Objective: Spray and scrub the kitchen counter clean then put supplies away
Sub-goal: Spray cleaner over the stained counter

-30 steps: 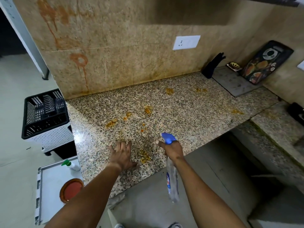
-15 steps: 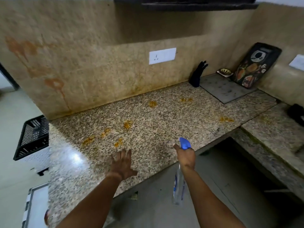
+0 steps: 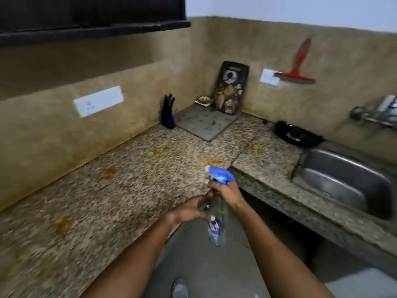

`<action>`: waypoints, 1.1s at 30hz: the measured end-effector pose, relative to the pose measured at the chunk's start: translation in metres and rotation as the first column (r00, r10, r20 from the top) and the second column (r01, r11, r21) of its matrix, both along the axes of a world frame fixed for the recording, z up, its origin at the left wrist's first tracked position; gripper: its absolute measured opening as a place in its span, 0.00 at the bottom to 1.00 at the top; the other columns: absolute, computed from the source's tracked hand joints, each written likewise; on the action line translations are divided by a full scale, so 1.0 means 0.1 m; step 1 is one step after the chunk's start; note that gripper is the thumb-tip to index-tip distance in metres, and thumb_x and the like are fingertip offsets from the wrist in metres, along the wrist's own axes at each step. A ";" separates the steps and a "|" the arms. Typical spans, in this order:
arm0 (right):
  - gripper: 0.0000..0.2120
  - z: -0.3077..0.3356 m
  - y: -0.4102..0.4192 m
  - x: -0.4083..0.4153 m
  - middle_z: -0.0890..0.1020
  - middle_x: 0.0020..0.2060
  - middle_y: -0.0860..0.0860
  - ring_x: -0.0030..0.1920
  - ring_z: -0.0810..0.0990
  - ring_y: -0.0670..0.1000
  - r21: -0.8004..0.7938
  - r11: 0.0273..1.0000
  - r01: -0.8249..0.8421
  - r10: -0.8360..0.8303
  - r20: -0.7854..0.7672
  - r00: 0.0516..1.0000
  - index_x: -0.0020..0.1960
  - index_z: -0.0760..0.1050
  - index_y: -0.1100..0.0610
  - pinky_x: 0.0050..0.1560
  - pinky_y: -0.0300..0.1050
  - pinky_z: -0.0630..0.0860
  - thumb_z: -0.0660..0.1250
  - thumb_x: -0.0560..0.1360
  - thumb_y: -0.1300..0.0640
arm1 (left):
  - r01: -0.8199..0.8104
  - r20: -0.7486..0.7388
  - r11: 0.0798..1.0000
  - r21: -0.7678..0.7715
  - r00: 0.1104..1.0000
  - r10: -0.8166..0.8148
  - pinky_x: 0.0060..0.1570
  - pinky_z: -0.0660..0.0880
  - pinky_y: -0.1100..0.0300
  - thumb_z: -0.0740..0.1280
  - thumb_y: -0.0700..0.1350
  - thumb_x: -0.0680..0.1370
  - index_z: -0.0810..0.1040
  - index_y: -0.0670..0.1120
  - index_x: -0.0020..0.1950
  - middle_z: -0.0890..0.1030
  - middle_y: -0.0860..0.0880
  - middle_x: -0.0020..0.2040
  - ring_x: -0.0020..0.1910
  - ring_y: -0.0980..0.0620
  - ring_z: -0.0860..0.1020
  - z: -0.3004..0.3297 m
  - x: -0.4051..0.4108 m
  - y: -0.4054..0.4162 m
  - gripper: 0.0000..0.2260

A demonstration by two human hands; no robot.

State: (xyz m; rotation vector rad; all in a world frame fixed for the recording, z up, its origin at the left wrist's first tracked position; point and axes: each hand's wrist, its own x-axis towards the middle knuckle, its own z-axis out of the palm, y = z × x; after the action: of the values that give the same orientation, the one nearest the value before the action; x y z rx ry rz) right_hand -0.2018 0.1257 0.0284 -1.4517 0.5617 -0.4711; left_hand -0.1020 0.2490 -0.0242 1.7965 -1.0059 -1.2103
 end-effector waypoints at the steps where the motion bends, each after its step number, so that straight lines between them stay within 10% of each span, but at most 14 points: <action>1: 0.14 0.11 -0.18 -0.01 0.81 0.40 0.51 0.38 0.79 0.49 0.004 1.000 0.020 -0.020 0.023 1.000 0.56 0.83 0.57 0.41 0.40 0.76 0.72 0.72 0.68 | 0.052 -0.024 0.998 -0.040 0.998 -0.053 0.59 0.72 0.70 0.77 0.40 0.71 0.72 0.46 0.69 0.77 0.55 0.64 0.60 0.65 0.76 0.03 -0.01 -0.27 0.28; 7: 0.08 0.26 -1.39 0.04 0.77 0.35 0.54 0.33 0.76 0.54 0.043 0.983 0.181 -0.183 0.048 0.982 0.49 0.83 0.52 0.37 0.46 0.74 0.73 0.72 0.62 | 0.190 -0.046 0.974 -0.122 0.979 -0.197 0.65 0.74 0.51 0.80 0.44 0.66 0.79 0.47 0.62 0.84 0.50 0.59 0.61 0.51 0.80 -0.05 0.15 -1.78 0.25; 14: 0.23 -0.14 -2.75 0.30 0.80 0.51 0.52 0.55 0.80 0.53 -0.188 0.957 0.221 -0.269 -0.288 0.919 0.62 0.70 0.58 0.56 0.51 0.78 0.74 0.70 0.64 | -0.175 0.117 0.962 -0.208 0.972 0.202 0.48 0.79 0.52 0.77 0.54 0.67 0.78 0.52 0.46 0.83 0.52 0.43 0.47 0.47 0.83 -0.20 0.63 -3.22 0.13; 19: 0.19 -0.30 -3.52 0.46 0.78 0.52 0.54 0.53 0.78 0.54 -0.197 0.926 0.322 -0.377 -0.432 0.820 0.63 0.72 0.60 0.50 0.47 0.75 0.71 0.74 0.61 | -0.237 0.398 0.938 -0.255 0.858 0.325 0.45 0.78 0.52 0.72 0.51 0.74 0.76 0.48 0.58 0.84 0.43 0.49 0.47 0.41 0.81 -0.37 1.34 -4.13 0.15; 33: 0.06 -0.70 -5.45 0.61 0.84 0.50 0.58 0.48 0.80 0.54 -0.287 0.930 0.228 -0.358 -0.579 0.733 0.50 0.81 0.61 0.47 0.44 0.74 0.64 0.77 0.62 | -0.334 0.521 0.933 -0.137 0.777 0.355 0.58 0.73 0.46 0.73 0.42 0.74 0.70 0.36 0.68 0.76 0.34 0.62 0.59 0.35 0.77 -1.01 1.68 -5.25 0.26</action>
State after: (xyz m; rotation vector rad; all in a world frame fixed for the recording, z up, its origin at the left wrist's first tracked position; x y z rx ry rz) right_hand -0.1407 -0.4196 -0.0415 -1.7196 1.3331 -0.2827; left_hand 0.0658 -0.2765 -0.1255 2.2315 -0.9204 -0.4535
